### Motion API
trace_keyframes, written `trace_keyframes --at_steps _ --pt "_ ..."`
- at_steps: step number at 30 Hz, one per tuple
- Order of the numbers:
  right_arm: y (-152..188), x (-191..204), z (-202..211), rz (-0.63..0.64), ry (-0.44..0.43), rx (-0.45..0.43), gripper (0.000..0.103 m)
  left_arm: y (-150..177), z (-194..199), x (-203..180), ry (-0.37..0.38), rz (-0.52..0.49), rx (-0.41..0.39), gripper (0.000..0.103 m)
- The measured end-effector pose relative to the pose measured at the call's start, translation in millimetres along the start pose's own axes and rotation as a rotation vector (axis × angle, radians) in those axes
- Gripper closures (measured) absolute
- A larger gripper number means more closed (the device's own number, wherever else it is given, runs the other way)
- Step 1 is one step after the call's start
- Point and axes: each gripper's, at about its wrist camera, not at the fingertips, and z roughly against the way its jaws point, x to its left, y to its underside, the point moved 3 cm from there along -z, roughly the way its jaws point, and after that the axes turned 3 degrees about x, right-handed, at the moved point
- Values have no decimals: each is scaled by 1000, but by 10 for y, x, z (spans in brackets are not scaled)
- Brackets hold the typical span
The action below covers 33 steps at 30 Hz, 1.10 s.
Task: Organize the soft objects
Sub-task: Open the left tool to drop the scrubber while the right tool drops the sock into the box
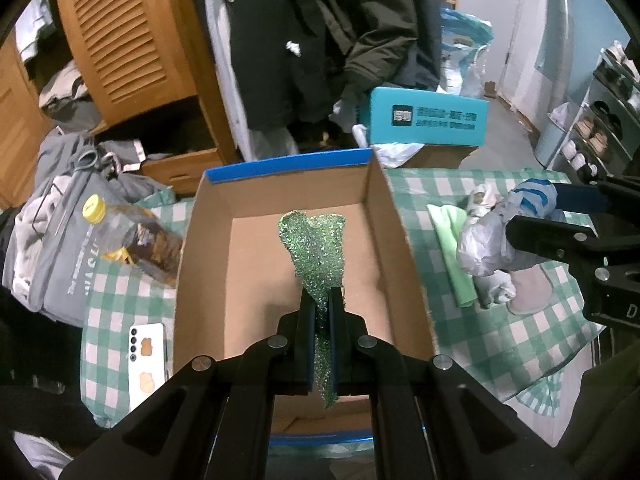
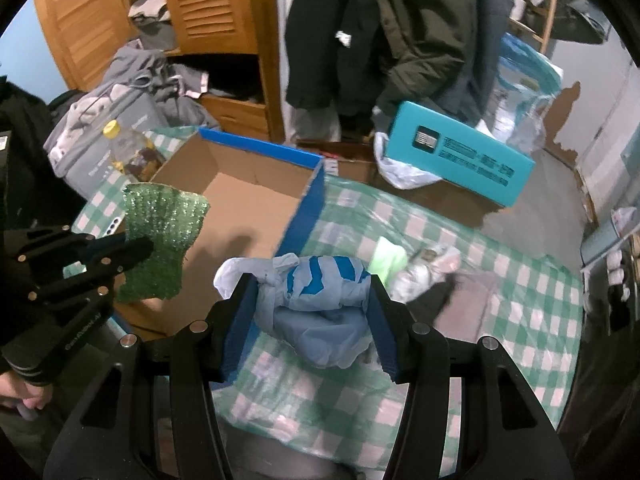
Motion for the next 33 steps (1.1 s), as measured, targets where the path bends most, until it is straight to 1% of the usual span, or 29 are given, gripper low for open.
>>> trace_keyframes --at_steps 8,15,19,25,26,28,30,31,32,33 --pt "-139 343 -174 53 -28 24 49 84 -115 256 -15 35 29 98" --pt "-215 588 -375 93 -43 56 49 146 -220 398 -15 58 55 98" --pt "-233 666 -501 101 -52 79 49 171 -296 439 -13 65 76 97" --pt "-214 752 -668 112 -75 115 48 207 -371 471 -32 74 107 97" --pt "-211 756 -684 112 -79 120 48 211 -377 479 -34 76 113 96" --pt "-209 748 -718 107 -89 133 46 215 -392 499 -38 81 122 89" --pt "-206 750 -731 103 -98 139 45 223 -399 516 -44 86 128 72" --pt "-205 752 -734 101 -97 141 45 224 -394 521 -47 87 126 69" --pt "-206 747 -734 100 -95 143 45 222 -385 524 -49 87 121 63" --pt "-208 744 -735 101 -96 146 42 220 -372 521 -48 84 117 59"
